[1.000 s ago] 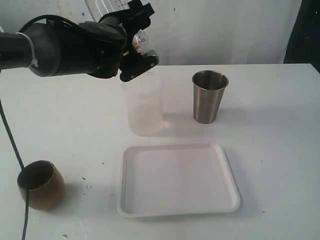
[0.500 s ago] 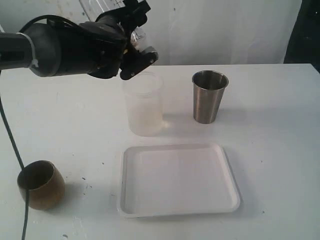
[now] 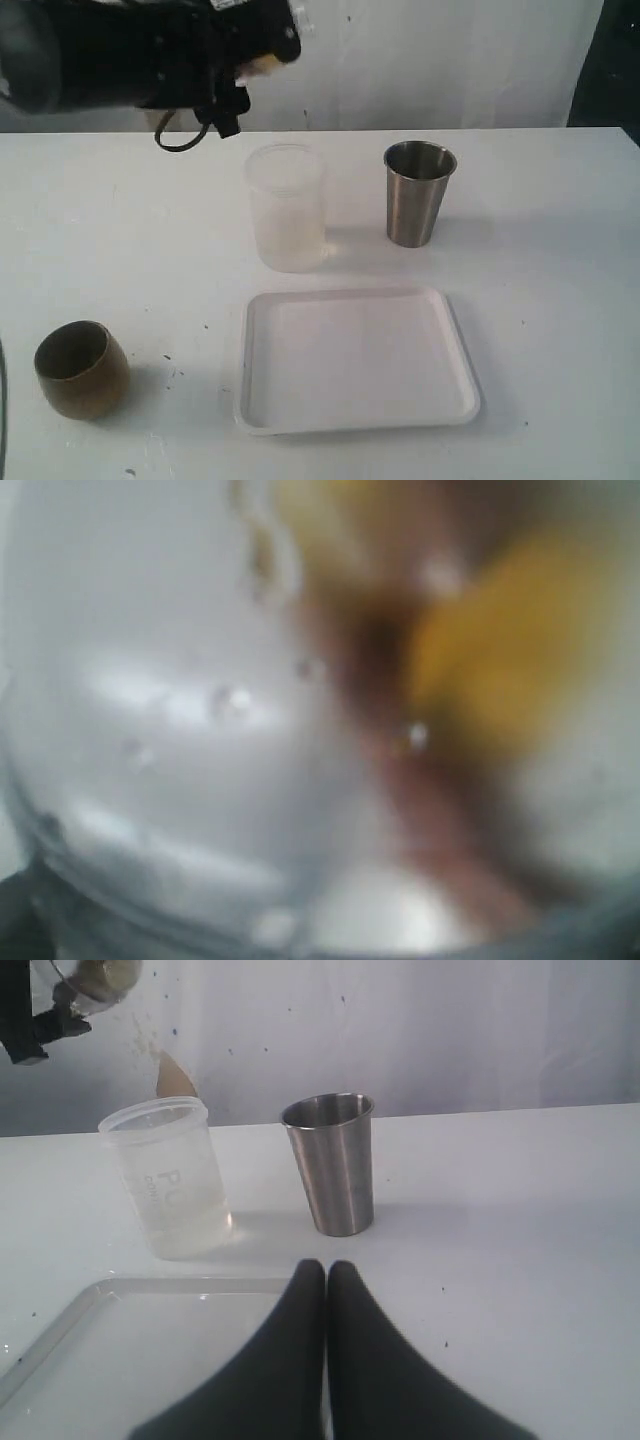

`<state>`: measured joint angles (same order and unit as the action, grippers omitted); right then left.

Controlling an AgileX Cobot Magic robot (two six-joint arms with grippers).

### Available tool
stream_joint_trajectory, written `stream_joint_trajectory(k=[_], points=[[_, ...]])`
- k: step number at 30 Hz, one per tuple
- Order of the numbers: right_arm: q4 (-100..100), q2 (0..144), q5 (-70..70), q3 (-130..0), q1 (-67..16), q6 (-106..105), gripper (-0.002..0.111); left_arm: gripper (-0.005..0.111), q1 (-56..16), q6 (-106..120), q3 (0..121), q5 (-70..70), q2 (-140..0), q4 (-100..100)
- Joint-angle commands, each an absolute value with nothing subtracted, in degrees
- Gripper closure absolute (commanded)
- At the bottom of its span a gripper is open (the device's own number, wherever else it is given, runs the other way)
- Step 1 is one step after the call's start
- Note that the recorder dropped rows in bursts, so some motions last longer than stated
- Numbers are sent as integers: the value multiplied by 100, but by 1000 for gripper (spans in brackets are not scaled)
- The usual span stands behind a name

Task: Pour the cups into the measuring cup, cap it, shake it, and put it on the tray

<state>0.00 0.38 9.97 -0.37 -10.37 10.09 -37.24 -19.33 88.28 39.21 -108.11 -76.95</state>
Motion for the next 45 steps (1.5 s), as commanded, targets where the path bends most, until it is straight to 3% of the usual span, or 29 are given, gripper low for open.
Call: stream_joint_trajectory(k=[1, 11, 14, 19, 21, 26, 37, 45], points=[[0, 0, 981, 0, -1027, 1029, 108, 107, -3077, -2396, 8811, 2776, -10180, -4978], [0, 0, 981, 0, -1027, 1029, 108, 107, -1916, -3287, 7060, -228, -8904, -2273], [0, 0, 981, 0, -1027, 1029, 108, 107, -1677, -3777, 6366, -1257, -8648, -2000], [0, 0, 981, 0, -1027, 1029, 108, 107, -1498, -2793, 4518, -4815, -8474, -2233], [0, 0, 981, 0, -1027, 1029, 108, 107, -1498, -2682, 4157, -5267, -8474, -3017], [0, 0, 981, 0, -1027, 1029, 108, 107, -1553, -3705, 4041, -5598, -8474, -6324], [0, 0, 981, 0, -1027, 1039, 108, 107, -2824, -3990, 4041, -5277, -9279, -5886], [0, 0, 981, 0, -1027, 1039, 108, 107, -3162, -2921, 4069, -6451, -10261, -4924]])
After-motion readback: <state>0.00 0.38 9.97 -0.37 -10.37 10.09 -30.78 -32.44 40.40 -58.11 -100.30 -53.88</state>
